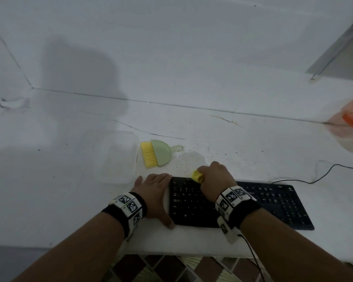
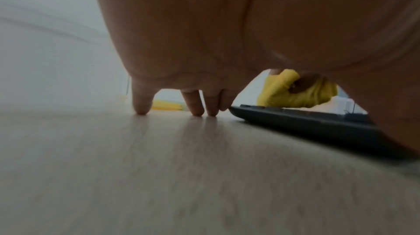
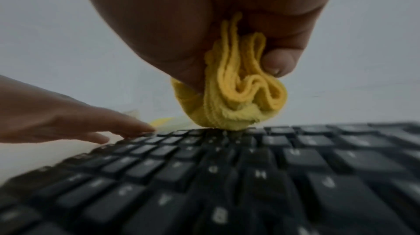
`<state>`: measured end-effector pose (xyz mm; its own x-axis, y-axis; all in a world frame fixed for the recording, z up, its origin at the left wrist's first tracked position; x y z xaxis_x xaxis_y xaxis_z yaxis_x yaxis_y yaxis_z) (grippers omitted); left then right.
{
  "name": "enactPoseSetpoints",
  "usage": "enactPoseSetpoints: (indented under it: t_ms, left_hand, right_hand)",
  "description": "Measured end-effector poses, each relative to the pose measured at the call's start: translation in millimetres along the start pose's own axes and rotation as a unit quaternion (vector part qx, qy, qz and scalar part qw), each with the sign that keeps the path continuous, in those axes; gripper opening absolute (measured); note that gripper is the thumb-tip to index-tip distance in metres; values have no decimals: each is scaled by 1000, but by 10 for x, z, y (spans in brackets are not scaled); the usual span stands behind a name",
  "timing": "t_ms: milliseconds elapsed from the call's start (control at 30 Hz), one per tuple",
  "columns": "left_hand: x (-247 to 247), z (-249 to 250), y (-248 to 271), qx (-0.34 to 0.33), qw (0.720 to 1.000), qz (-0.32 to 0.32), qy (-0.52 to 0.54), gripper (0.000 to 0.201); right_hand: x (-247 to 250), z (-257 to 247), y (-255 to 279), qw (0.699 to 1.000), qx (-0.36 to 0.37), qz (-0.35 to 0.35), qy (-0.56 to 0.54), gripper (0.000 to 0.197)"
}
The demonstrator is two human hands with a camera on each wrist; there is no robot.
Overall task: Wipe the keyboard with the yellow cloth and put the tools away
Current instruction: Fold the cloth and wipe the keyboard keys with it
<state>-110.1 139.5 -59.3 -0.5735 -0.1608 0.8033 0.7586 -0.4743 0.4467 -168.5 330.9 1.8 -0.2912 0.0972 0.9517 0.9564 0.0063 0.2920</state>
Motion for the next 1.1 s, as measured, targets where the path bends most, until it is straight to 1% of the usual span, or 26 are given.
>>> enactPoseSetpoints:
  t_ms: [67, 133, 200, 267, 367, 467, 533, 600, 733, 833, 867, 900, 933, 967, 1033, 1067, 1100]
  left_hand:
    - [20, 40, -18, 6, 1000, -8, -1, 159]
    - [57, 120, -43, 8, 1000, -20, -12, 158]
    - [111, 202, -63, 10, 999, -40, -36, 153]
    - [160, 266, -81, 17, 997, -56, -53, 150]
    - [197, 339, -127, 33, 992, -74, -99, 151]
    - [203, 416, -173, 56, 984, -95, -141, 153]
    - [204, 471, -188, 71, 980, -106, -153, 154]
    - [223, 499, -190, 88, 977, -113, -159, 154]
    - [238, 549, -154, 113, 974, -118, -154, 155]
    - [259, 613, -136, 132, 972, -122, -154, 153]
    - [257, 631, -128, 138, 970, -125, -155, 153]
    - [259, 651, -114, 145, 969, -126, -154, 152]
    - [257, 667, -95, 149, 970, -123, -150, 151]
    - [261, 696, -64, 152, 972, -112, -140, 149]
    - [287, 807, 10, 148, 982, -68, -99, 141]
    - [319, 901, 48, 132, 989, -30, -68, 132]
    - [369, 1016, 84, 102, 994, 23, -32, 120]
  right_hand:
    - [-28, -32, -1, 999, 22, 5, -23, 45]
    - [-151, -84, 47, 998, 47, -14, -30, 46]
    - [-205, 25, 12, 999, 30, -21, -29, 45]
    - [-148, 344, -81, 1000, -12, -16, -22, 39]
    - [-16, 1075, -177, 996, -91, -2, -5, 34]
    - [126, 1795, -223, 988, -150, 7, -47, 22]
    - [184, 2184, -256, 980, -183, -3, -78, 13]
    - [228, 2514, -293, 974, -208, -2, -85, 7]
    - [253, 3105, -333, 967, -241, 9, -82, 10]
    - [388, 3319, -262, 960, -260, 30, -95, 15]
    - [459, 3314, -220, 960, -254, 46, -108, 17]
    - [527, 3263, -178, 961, -232, 57, -139, 16]
    - [580, 3163, -131, 959, -197, 56, -197, 12]
    - [609, 3036, -84, 950, -151, 40, -271, 10]
    - [674, 2704, 55, 909, -70, -17, -411, 23]
    - [701, 2531, 122, 885, -40, -51, -461, 26]
    - [731, 2340, 184, 860, -12, -88, -503, 26]
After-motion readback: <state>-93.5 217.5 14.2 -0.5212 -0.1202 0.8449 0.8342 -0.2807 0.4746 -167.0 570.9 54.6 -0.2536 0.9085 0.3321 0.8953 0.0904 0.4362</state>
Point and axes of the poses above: each hand's wrist, its own y-axis away from the middle knuckle, its own x-axis out of the back of the hand, z = x × y, the point moved 5 cm from there along -y, towards the middle knuckle, and after that the axes turned 15 degrees about -x, right-handed, at the moved point
